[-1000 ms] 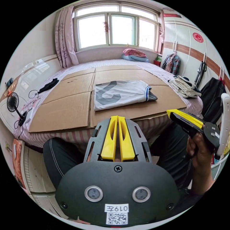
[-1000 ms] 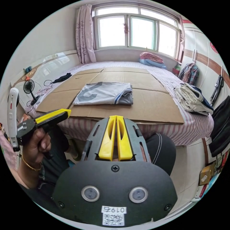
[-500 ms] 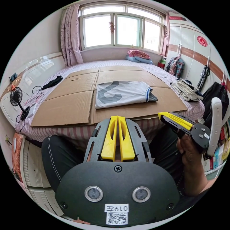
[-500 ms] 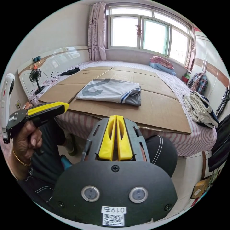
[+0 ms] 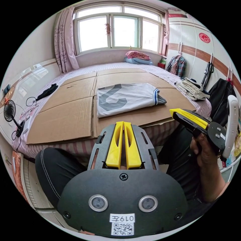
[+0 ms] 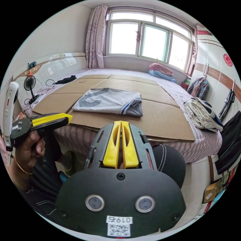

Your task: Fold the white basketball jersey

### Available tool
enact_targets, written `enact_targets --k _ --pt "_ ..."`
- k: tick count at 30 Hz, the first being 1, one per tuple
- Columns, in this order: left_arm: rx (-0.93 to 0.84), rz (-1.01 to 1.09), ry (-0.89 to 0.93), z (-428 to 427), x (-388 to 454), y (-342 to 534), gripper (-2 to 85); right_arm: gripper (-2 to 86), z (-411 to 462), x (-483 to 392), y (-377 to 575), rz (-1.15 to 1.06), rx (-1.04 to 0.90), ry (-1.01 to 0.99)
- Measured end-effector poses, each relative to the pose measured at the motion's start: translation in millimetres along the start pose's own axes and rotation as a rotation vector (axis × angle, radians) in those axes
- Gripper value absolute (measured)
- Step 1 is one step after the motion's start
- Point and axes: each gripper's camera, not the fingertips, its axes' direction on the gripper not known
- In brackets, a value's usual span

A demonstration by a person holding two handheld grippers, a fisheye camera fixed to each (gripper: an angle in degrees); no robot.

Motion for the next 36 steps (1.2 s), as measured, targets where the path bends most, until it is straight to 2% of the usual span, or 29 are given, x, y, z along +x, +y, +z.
enact_targets --k 7,13,18,23,31,36 --pt "-0.038 -0.027 -0.031 2.1 -11.6 -5.0 0.9 -0.9 0.9 6.3 -25.6 -0.013 -0.041 0.054" --pt "0.031 -0.037 -0.02 -7.9 -26.1 -22.2 0.9 -0.9 -1.0 23.8 -43.7 -0.01 0.014 0.086" --pt "0.056 0.006 -0.009 -4.6 -25.6 -40.1 1.0 -0.4 10.9 12.1 -42.3 -0.059 0.05 0.051" --pt "0.033 0.073 -0.009 8.8 -28.2 -47.7 1.0 4.3 32.4 -4.4 -40.6 -0.176 0.08 0.024" --pt "-0.002 0.113 -0.002 29.0 -51.3 -68.0 1.7 5.5 77.5 4.8 -42.5 -0.167 0.058 -0.007" --pt "-0.032 0.094 -0.002 42.6 -86.7 -89.8 3.8 7.8 98.9 -13.2 -31.2 -0.344 0.072 -0.08"
